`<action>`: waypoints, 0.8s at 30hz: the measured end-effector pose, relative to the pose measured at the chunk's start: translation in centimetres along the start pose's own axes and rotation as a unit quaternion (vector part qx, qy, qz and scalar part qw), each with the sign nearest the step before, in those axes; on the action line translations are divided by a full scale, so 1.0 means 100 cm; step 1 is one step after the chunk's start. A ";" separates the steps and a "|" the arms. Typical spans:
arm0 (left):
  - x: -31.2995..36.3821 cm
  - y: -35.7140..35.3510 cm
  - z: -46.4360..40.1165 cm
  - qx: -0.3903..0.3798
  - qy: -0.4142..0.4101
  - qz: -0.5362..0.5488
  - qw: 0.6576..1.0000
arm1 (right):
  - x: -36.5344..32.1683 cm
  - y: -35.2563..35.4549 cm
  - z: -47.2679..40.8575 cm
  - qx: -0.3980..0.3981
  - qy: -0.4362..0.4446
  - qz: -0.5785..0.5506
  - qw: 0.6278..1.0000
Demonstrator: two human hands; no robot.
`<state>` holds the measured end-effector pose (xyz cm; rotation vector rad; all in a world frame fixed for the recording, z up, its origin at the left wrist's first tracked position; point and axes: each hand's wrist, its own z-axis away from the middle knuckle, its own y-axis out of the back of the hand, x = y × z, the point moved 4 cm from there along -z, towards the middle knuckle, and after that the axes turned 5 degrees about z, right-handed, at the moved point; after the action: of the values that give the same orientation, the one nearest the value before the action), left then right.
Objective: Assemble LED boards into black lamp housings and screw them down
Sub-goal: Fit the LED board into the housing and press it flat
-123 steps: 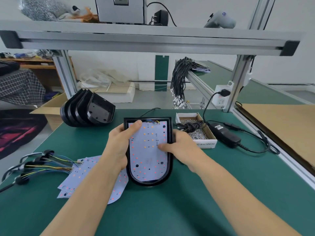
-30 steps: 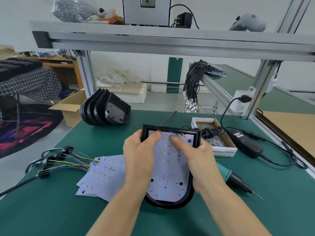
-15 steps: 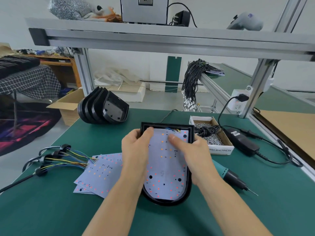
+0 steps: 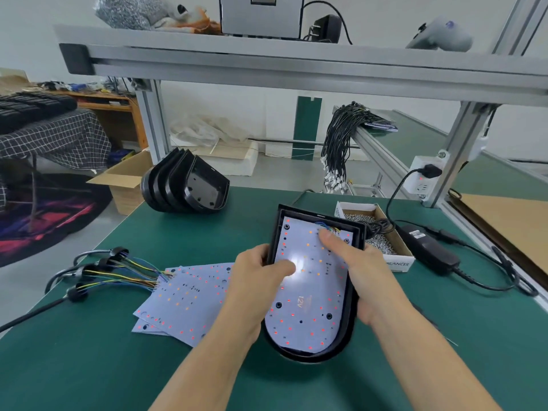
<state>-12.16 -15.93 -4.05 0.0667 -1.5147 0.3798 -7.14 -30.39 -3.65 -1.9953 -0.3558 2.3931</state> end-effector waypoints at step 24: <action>0.044 0.003 0.015 -0.311 -0.151 -0.120 0.931 | -0.002 -0.018 -0.012 -0.225 -0.139 0.039 0.963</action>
<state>-13.60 -15.14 0.26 -0.1993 -1.8456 -0.3328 -6.19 -28.43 -3.37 -1.8313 -0.9188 2.8576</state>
